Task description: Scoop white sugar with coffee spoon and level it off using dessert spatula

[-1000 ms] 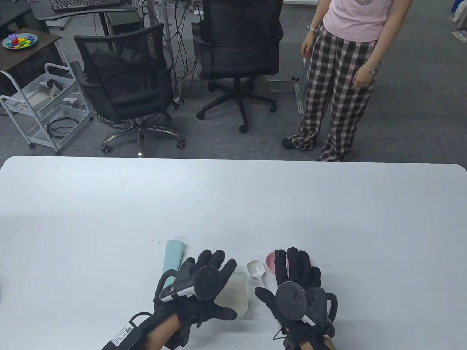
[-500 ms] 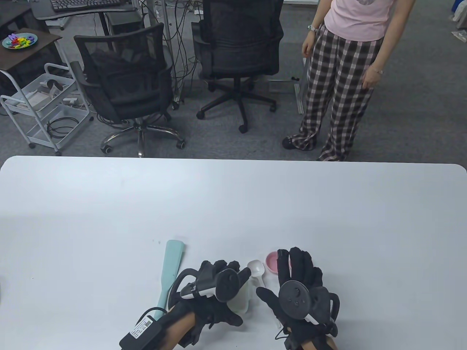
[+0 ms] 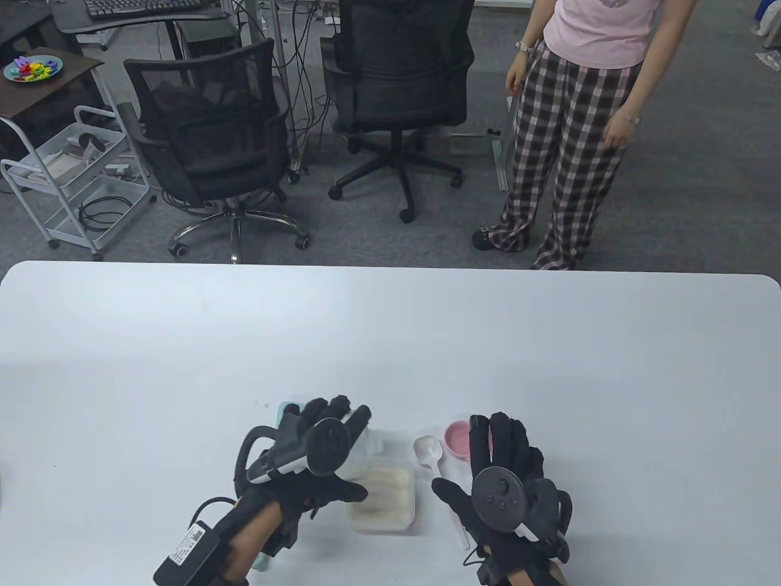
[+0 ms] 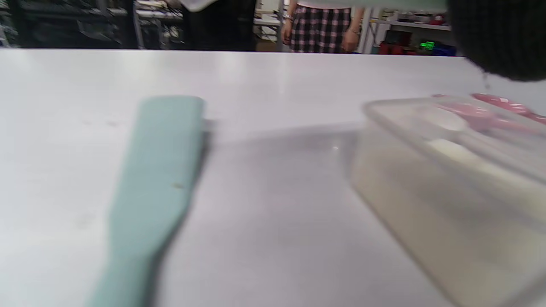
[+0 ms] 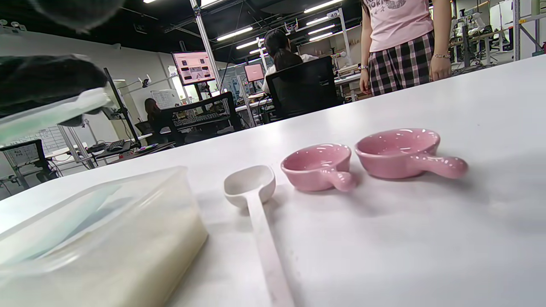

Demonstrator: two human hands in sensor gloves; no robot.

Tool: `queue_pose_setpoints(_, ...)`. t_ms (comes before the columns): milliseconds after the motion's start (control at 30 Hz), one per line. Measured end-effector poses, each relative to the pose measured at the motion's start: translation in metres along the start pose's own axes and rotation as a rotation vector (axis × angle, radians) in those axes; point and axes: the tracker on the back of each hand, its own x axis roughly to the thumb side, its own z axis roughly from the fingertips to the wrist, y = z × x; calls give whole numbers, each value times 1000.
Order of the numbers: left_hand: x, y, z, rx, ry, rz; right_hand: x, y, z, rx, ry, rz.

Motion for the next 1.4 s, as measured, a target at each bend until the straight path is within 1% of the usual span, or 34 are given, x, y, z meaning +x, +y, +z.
queue_pose_setpoints(100,-38,2,5,5,103,38,0,0,0,3,1,6)
queue_pose_setpoints(133,-55,0,8,5,148,51,0,0,0,4,1,6)
queue_pose_setpoints(167,-64,-1,9,-1,176,59,0,0,0,5,1,6)
queue_pose_setpoints(267,-102,-15,14,-44,286,58,0,1,0,17,6,13)
queue_pose_setpoints(367,-134,-37,17,-105,337,97,0,2,-1,29,10,21)
queue_pose_setpoints(500,-162,-58,21,-161,389,184,1,4,-2,36,14,26)
queue_pose_setpoints(633,-177,-63,25,-155,418,224,1,4,-2,42,14,30)
queue_pose_setpoints(700,-181,-68,26,-162,426,261,1,4,-2,46,14,32)
queue_pose_setpoints(900,-179,-82,21,-236,464,171,2,4,-2,49,9,35)
queue_pose_setpoints(967,-178,-82,21,-237,466,169,1,4,-2,47,8,33)
queue_pose_setpoints(1067,-176,-75,23,-212,453,189,1,3,-2,43,7,28)
queue_pose_setpoints(1133,-172,-63,28,-149,435,222,0,1,-1,37,8,21)
queue_pose_setpoints(1200,-162,-45,34,-46,381,264,0,0,-1,29,10,12)
queue_pose_setpoints(1233,-159,-41,36,-19,361,284,0,0,-2,28,11,11)
queue_pose_setpoints(1300,-143,-26,40,63,299,373,-1,-1,-1,20,9,-4)
queue_pose_setpoints(1400,-116,-13,43,152,233,397,-1,-1,-1,19,4,-19)
